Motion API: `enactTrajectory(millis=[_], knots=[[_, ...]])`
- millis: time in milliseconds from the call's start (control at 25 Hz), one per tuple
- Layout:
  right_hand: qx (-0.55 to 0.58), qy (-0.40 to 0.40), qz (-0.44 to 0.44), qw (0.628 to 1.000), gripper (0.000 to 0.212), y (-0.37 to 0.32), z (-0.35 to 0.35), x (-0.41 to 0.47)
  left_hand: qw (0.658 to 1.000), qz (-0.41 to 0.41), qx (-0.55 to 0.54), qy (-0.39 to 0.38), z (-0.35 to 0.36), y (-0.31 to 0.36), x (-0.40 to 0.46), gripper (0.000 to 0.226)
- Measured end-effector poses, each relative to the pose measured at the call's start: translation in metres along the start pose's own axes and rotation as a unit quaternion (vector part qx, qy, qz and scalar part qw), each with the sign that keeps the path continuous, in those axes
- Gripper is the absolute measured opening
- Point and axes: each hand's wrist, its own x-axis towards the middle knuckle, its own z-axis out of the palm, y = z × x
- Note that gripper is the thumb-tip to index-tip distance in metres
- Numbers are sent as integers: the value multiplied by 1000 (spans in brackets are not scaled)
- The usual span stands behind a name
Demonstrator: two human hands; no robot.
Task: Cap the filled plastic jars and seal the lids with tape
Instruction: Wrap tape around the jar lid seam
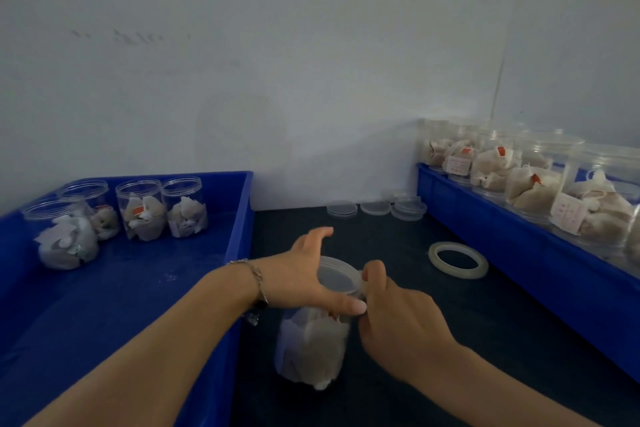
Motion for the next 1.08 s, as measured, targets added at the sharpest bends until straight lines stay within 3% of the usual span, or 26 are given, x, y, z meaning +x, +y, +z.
enactTrajectory(millis=[80, 120, 240, 320, 440, 520, 680, 840, 1080], knots=[[50, -22, -13, 998, 28, 9, -3, 2, 993, -14, 105, 48, 5, 1, 4, 108], [127, -50, -7, 991, 31, 16, -4, 3, 990, -17, 130, 57, 5, 0, 6, 100], [383, -133, 33, 914, 46, 26, -4, -4, 993, 1, 106, 45, -1, -7, 7, 85], [420, -138, 31, 897, 51, 25, 8, -11, 994, 24, 97, 43, -1, -10, 9, 80], [414, -40, 8, 909, 35, 27, 12, -18, 998, 37, 33, 37, -5, -17, 10, 81], [365, 27, -14, 931, 37, 34, 0, -18, 997, 55, -49, 13, -8, -21, 10, 78], [231, 76, -57, 968, 36, 43, -29, -16, 984, 97, -142, -41, -3, -21, 14, 69], [138, 79, -40, 987, 68, 47, -40, -11, 982, 106, -131, -87, 0, -21, 19, 66], [57, 123, -59, 989, 92, 45, -43, -1, 978, 126, -109, -125, -9, -28, 19, 70]])
